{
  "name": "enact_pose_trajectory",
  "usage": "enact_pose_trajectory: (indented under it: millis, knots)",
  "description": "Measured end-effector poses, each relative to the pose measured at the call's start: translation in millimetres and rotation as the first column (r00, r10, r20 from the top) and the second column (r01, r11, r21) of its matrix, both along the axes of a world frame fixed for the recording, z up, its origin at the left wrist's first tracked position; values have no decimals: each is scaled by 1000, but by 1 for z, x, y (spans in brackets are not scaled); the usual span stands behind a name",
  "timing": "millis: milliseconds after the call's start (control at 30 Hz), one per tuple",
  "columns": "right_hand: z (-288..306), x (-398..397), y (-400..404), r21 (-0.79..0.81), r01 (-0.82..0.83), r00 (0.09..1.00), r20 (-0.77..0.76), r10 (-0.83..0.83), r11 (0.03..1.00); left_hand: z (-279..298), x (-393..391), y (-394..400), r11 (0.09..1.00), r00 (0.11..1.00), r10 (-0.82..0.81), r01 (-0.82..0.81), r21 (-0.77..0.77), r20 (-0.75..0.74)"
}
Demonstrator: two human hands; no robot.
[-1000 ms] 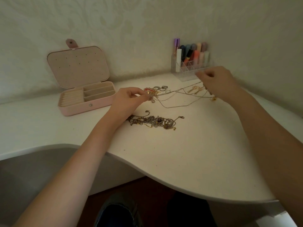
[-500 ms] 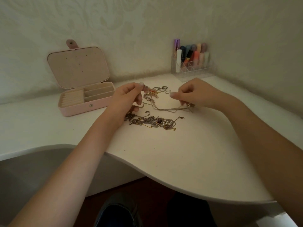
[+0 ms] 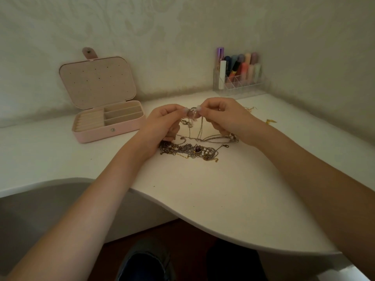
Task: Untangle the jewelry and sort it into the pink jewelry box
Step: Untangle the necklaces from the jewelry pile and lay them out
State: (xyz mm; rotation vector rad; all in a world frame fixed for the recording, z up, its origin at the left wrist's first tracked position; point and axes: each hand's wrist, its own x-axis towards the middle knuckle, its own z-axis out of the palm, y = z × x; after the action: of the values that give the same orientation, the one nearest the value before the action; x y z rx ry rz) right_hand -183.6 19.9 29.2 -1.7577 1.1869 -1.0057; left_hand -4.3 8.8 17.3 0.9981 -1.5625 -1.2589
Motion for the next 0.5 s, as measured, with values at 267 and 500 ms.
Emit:
enact_pose_trajectory:
  millis: [267, 500]
  knots:
    - [7, -5, -5, 247, -25, 925, 373, -72, 969, -1, 1, 0, 999, 996, 42, -41, -15, 79]
    - [6, -7, -3, 168, 18, 974, 220, -56, 986, -3, 4, -4, 952, 953, 300, -298, -68, 31]
